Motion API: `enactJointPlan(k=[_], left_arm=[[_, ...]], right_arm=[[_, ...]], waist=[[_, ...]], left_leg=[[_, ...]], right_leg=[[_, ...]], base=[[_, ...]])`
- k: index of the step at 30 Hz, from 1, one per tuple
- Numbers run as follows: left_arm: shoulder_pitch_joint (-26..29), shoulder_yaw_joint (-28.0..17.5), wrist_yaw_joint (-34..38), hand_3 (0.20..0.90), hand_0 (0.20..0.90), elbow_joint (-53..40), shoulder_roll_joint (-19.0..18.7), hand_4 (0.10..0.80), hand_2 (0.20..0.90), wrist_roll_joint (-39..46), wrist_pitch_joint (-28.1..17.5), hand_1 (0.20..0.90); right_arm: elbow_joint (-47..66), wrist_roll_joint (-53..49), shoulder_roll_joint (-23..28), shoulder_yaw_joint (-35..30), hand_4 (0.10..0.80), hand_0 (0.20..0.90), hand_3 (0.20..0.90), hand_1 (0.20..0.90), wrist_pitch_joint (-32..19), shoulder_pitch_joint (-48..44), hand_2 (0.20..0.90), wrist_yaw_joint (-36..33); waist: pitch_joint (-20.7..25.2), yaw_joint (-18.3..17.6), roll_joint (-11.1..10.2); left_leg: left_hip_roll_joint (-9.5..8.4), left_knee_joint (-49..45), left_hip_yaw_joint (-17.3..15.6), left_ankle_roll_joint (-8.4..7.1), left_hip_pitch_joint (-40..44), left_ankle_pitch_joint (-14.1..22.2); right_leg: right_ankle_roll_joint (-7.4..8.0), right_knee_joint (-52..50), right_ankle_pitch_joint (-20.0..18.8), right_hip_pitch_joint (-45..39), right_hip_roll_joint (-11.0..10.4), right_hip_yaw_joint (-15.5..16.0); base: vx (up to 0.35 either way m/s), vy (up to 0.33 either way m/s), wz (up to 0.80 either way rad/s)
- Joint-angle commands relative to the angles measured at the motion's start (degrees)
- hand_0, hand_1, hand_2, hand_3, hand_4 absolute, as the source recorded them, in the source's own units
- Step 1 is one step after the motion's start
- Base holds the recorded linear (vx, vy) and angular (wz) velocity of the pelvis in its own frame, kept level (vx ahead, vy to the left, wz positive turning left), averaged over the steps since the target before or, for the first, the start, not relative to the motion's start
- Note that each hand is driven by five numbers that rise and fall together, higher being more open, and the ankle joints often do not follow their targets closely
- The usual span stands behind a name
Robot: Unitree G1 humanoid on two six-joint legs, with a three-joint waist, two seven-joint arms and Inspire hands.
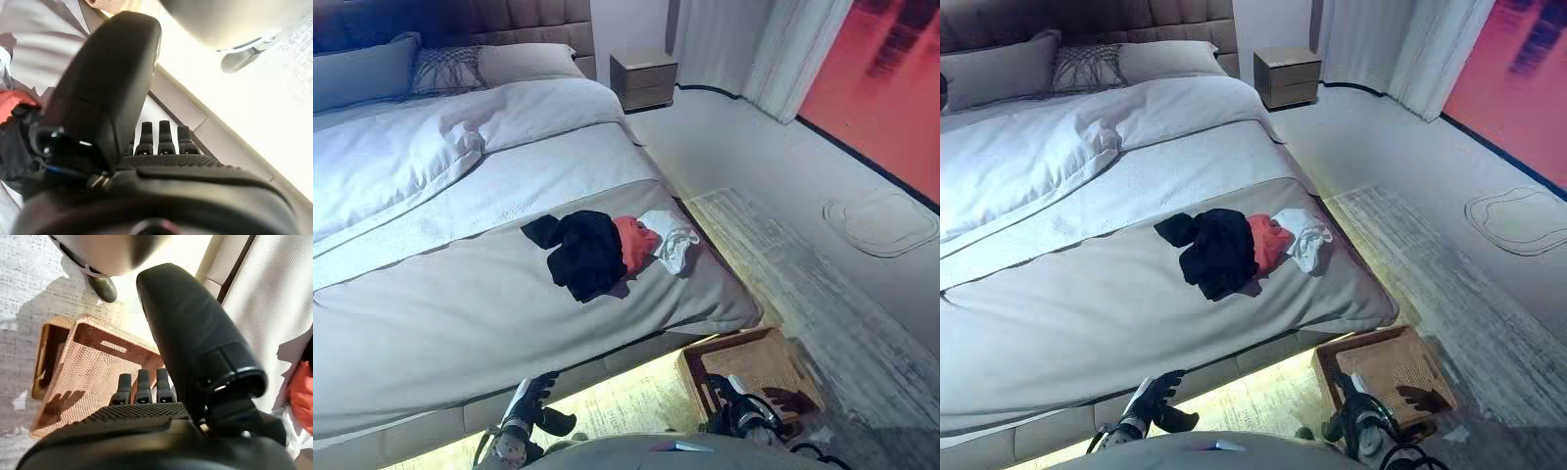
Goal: Pick up the clothes from the bed and place them into the basket
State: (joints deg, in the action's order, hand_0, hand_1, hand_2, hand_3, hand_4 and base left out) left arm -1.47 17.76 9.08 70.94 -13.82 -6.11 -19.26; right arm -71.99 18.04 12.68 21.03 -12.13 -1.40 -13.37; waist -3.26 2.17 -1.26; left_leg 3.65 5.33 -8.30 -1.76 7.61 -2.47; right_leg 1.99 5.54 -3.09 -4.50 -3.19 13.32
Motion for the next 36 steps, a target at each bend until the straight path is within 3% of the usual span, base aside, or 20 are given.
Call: enactJointPlan(k=[1,11,27,36], left_arm=[[5.65,0.01,0.25,0.9,0.9,0.26,1.05,0.8,0.9,2.45,-3.83,0.9],[5.5,-0.03,-2.82,0.9,0.9,-0.02,1.04,0.8,0.9,4.64,-4.25,0.9],[5.8,0.68,-2.75,0.9,0.9,-0.11,1.3,0.8,0.9,4.36,-3.95,0.9],[6.36,1.94,-3.82,0.9,0.9,-1.3,-0.22,0.8,0.9,5.04,-2.64,0.9]], right_arm=[[-1.94,-1.95,-1.44,2.29,0.8,0.9,0.9,0.9,-1.03,-4.41,0.9,-0.35],[-1.65,-3.01,-1.49,2.19,0.8,0.9,0.9,0.9,-0.81,-4.42,0.9,0.96],[-1.03,-4.8,-1.17,1.45,0.8,0.9,0.9,0.9,-1.76,-5.12,0.9,-2.84],[4.41,-10.77,1.96,1.07,0.8,0.9,0.9,0.9,-3.82,-9.32,0.9,-5.69]], waist=[[-2.1,-0.39,-0.53],[-2.19,-0.63,-0.35],[-2.08,-0.66,-0.3],[-2.2,0.18,-0.72]], left_leg=[[-0.58,-0.33,2.18,1.19,1.07,6.43],[-1.01,-0.33,3.15,1.38,1.41,6.47],[-1.13,-0.33,3.78,1.28,1.12,6.34],[-1.15,-0.33,4.11,1.36,1.89,6.33]], right_leg=[[4.54,-2.85,4.45,-3.71,-4.23,-0.06],[4.25,-2.71,4.59,-4.16,-3.71,-1.0],[3.97,-1.98,4.26,-4.21,-3.08,-1.55],[3.41,-1.98,4.42,-5.05,-2.39,-1.96]], base=[[0.0,0.0,0.0],[0.0,0.0,0.0],[-0.027,-0.007,0.0],[-0.008,-0.01,0.01]])
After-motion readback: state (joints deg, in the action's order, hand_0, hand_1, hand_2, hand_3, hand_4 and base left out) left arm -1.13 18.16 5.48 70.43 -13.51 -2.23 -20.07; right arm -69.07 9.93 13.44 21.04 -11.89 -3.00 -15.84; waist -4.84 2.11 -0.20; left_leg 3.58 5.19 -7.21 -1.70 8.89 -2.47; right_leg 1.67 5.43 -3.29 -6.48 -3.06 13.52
